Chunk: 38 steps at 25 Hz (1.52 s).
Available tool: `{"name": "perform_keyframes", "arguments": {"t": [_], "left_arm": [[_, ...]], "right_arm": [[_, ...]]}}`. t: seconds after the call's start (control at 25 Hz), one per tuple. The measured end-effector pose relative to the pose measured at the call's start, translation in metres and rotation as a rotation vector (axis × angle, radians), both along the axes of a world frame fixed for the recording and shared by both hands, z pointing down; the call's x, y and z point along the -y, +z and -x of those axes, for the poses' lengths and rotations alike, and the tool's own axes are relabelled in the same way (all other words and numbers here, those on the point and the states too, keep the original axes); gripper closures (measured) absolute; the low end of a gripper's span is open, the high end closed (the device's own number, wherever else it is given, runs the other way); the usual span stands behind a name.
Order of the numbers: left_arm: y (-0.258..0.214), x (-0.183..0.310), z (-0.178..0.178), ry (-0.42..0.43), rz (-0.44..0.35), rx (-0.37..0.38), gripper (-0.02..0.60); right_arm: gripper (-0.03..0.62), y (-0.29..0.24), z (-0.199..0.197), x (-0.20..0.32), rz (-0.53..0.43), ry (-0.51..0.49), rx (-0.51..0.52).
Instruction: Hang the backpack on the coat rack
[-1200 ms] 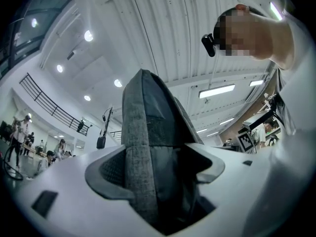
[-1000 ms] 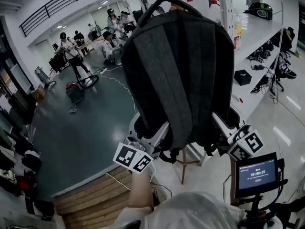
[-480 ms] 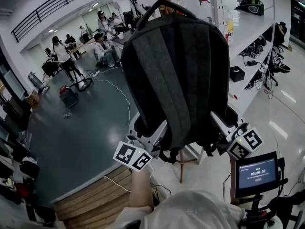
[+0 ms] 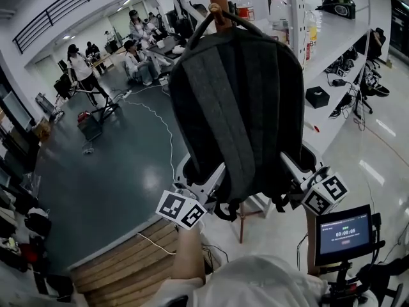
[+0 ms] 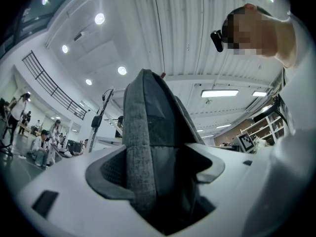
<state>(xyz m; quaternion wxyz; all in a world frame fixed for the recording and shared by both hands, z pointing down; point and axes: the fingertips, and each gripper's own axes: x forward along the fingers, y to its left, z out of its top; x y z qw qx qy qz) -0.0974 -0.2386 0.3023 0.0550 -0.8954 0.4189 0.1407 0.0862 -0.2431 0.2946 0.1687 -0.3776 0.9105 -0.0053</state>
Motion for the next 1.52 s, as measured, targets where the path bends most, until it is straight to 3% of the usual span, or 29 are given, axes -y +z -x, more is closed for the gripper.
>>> {"name": "perform_keyframes", "arguments": {"t": [0.16,0.36,0.76,1.28,1.52], "left_arm": [[0.004,0.006,0.004,-0.005,-0.022,0.011,0.239],[0.013,0.015,0.007,0.038,0.028,-0.062,0.239],[0.031,0.022,0.002,0.055,0.057,-0.122,0.246],[0.041,0.025,-0.004,0.072,0.053,-0.139,0.261],[0.047,0.033,0.001,0.034,0.054,-0.153,0.261]], "right_arm": [[0.355,0.009,0.0,0.011,0.006,-0.025,0.028],[0.355,0.017,-0.004,0.02,0.006,-0.029,0.059],[0.355,0.023,-0.016,0.032,0.008,0.012,0.097],[0.355,0.027,-0.016,0.04,-0.009,0.012,0.105],[0.355,0.03,-0.017,0.046,-0.018,0.055,0.094]]}}
